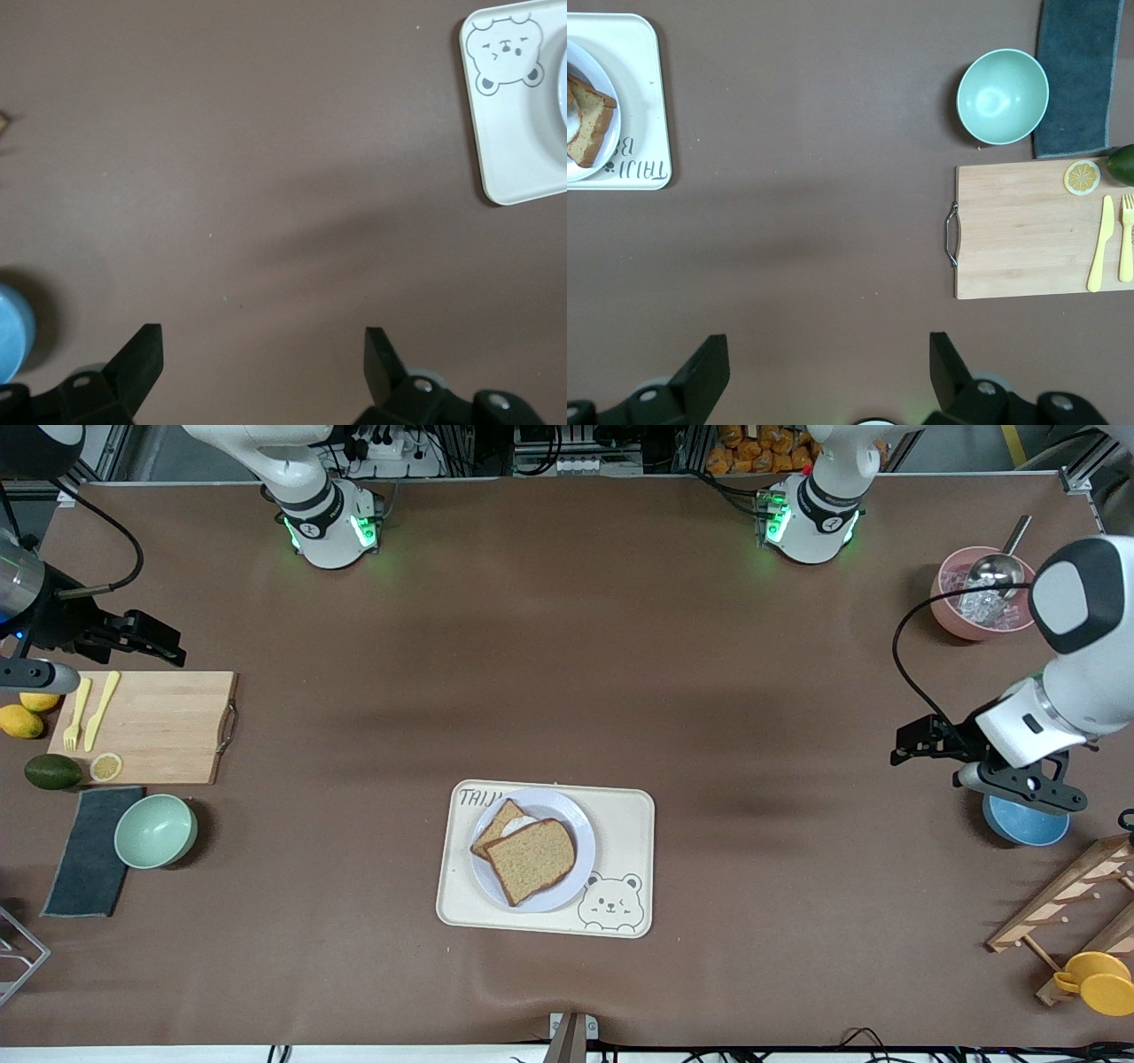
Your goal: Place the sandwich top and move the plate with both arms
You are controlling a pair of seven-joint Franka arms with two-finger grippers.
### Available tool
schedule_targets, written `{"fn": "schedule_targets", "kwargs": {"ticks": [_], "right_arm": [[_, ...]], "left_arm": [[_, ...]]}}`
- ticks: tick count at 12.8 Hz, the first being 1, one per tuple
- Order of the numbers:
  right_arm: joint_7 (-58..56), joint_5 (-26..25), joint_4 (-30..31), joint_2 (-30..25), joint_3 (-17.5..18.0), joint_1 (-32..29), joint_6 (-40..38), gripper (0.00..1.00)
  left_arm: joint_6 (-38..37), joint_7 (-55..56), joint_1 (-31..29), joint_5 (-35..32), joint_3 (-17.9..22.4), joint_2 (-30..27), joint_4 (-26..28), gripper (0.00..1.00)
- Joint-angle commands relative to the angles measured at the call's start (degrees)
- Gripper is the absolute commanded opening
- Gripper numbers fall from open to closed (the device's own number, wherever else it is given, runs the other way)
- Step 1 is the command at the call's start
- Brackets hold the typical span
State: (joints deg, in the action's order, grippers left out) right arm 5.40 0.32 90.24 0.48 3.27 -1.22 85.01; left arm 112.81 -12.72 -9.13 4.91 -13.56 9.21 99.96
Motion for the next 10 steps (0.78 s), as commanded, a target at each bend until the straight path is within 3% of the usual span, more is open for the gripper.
{"fn": "schedule_targets", "kwargs": {"ticks": [1, 3, 5, 6, 10], "right_arm": [[1.3, -0.4, -0.7, -0.1, -0.4, 0.2, -0.6, 1.0], [1.3, -0.3, -0.7, 0.0, -0.5, -0.2, -0.3, 1.0], [1.3, -0.3, -0.8, 0.2, -0.5, -0.5, 1.2, 1.0], [1.3, -0.3, -0.6, 0.2, -0.5, -0.9, 1.3, 1.0], [1.2, -0.4, -0.3, 0.2, -0.5, -1.1, 0.9, 1.0]], "left_arm": [[-5.4, 8.7, 4.6, -3.1, 1.0, -4.5, -0.6, 1.0], [-9.7, 8.6, 8.0, -3.2, 4.6, -5.8, -4.1, 1.0], [-13.6, 8.3, 16.0, -3.2, 14.3, -9.1, -4.6, 1.0], [-13.8, 8.6, 17.9, -3.2, 16.8, -10.3, -4.7, 1.0], [-20.2, 12.7, 17.1, -4.3, 16.1, -10.5, -10.4, 1.0]]}}
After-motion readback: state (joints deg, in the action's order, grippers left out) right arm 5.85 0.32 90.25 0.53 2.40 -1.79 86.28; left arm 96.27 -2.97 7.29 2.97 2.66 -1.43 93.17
